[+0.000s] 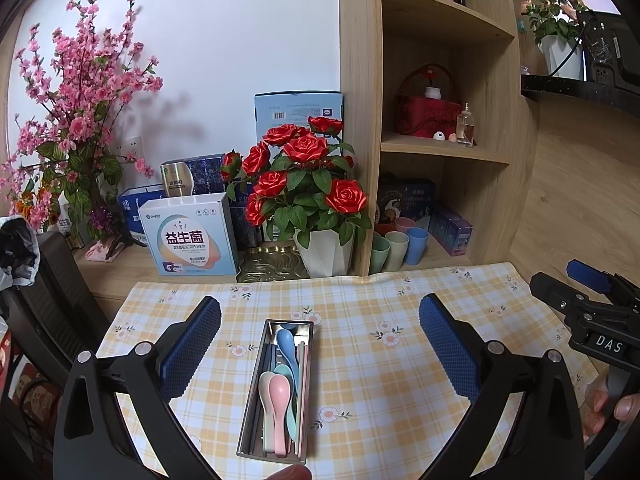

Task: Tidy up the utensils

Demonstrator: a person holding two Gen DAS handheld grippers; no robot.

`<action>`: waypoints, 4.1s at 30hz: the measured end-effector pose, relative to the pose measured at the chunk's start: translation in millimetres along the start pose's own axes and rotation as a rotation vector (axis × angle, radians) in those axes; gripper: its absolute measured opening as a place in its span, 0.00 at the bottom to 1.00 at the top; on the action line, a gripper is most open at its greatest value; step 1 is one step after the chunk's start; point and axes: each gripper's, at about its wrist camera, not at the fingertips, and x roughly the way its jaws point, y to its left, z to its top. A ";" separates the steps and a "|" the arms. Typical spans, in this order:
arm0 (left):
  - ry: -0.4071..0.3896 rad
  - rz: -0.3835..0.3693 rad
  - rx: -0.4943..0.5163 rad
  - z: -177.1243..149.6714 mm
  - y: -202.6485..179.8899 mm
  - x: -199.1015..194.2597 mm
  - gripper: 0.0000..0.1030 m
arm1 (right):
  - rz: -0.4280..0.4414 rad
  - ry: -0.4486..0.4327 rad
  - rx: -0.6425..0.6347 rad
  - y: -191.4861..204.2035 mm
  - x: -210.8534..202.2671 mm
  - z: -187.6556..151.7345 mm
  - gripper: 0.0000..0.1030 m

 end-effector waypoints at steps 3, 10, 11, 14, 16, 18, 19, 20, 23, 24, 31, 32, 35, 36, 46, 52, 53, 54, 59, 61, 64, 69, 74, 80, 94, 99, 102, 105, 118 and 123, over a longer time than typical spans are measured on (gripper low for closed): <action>0.001 -0.001 0.000 0.2 0.0 0.1 0.94 | -0.001 0.002 0.001 0.0 0.1 -0.5 0.85; 0.001 -0.002 0.000 -1.4 0.6 -0.8 0.94 | 0.000 0.002 0.003 0.4 0.7 -1.1 0.85; 0.002 -0.001 0.000 -1.0 0.5 -0.5 0.94 | 0.000 0.003 0.002 -0.1 1.0 -0.4 0.85; 0.003 0.009 0.004 -1.5 0.5 -0.1 0.94 | 0.001 0.003 0.003 -0.6 1.3 0.2 0.85; 0.010 0.014 0.005 -1.4 0.9 1.6 0.94 | 0.000 0.003 0.003 -0.8 1.5 0.4 0.85; 0.013 0.022 0.008 -1.7 0.3 1.8 0.94 | 0.003 0.006 0.005 -0.1 1.3 -0.4 0.85; 0.014 0.032 0.013 -1.7 -0.1 2.0 0.94 | 0.002 0.007 0.006 -0.2 1.4 -0.8 0.85; 0.012 0.046 0.016 -1.9 -0.4 1.6 0.94 | 0.002 0.007 0.005 -0.3 1.4 -0.8 0.85; 0.008 0.049 0.015 -1.6 0.3 1.2 0.94 | 0.003 0.009 0.004 1.9 0.5 -2.5 0.85; 0.010 0.048 0.010 -1.5 1.1 1.1 0.94 | 0.002 0.009 0.003 2.5 0.5 -2.9 0.85; 0.015 0.058 0.004 0.1 3.0 1.4 0.94 | -0.001 0.014 0.005 2.7 2.7 -1.1 0.85; 0.017 0.057 0.003 0.0 3.6 1.6 0.94 | 0.001 0.017 0.005 4.1 2.4 -1.9 0.85; 0.013 0.076 -0.009 -1.1 6.5 1.7 0.94 | 0.002 0.019 0.003 6.2 2.3 -1.9 0.85; 0.012 0.092 -0.010 -1.5 7.6 1.8 0.94 | 0.003 0.021 0.003 4.7 4.5 0.1 0.85; 0.082 0.115 -0.024 -13.2 16.2 5.8 0.94 | 0.007 0.084 0.001 10.2 22.8 -10.5 0.85; 0.103 0.140 -0.036 -20.4 23.8 9.3 0.94 | 0.009 0.103 0.000 13.3 30.9 -13.7 0.85; 0.103 0.142 -0.037 -20.2 24.2 9.3 0.94 | 0.007 0.101 0.000 13.5 30.9 -13.7 0.85; 0.102 0.144 -0.038 -20.1 24.8 9.0 0.94 | 0.004 0.099 0.001 13.3 30.8 -13.7 0.85; 0.099 0.145 -0.040 -19.2 26.5 9.0 0.94 | -0.005 0.099 0.006 11.0 31.5 -12.9 0.85; 0.100 0.147 -0.041 -19.1 26.7 9.0 0.94 | -0.007 0.100 0.007 10.2 32.1 -12.5 0.85; 0.100 0.147 -0.042 -18.6 26.9 9.2 0.94 | -0.007 0.100 0.007 10.0 32.0 -12.8 0.85; 0.099 0.148 -0.043 -18.6 27.6 9.5 0.94 | -0.007 0.098 0.008 9.4 31.9 -13.0 0.85; 0.099 0.147 -0.043 -18.5 27.8 9.4 0.94 | -0.011 0.097 0.013 7.9 31.2 -12.4 0.85; 0.096 0.152 -0.040 -17.8 26.7 8.5 0.94 | -0.011 0.097 0.013 7.6 30.5 -12.5 0.85; 0.088 0.157 -0.045 -13.6 24.4 3.5 0.94 | -0.011 0.093 0.014 7.1 28.5 -12.0 0.85; 0.056 0.173 -0.031 -11.7 23.4 -0.7 0.94 | -0.012 0.092 0.016 7.7 26.7 -10.8 0.85; 0.041 0.186 -0.023 -9.6 22.8 -3.1 0.94 | -0.012 0.093 0.016 7.6 26.8 -11.0 0.85; 0.039 0.187 -0.023 -8.5 22.2 -3.8 0.94 | -0.011 0.093 0.014 8.0 26.3 -10.4 0.85; 0.005 0.216 -0.024 -5.2 17.4 -8.4 0.93 | -0.012 0.094 0.015 7.9 25.6 -9.1 0.85; 0.036 0.192 -0.041 -4.6 18.4 -5.2 0.93 | -0.013 0.093 0.017 7.5 25.6 -8.7 0.85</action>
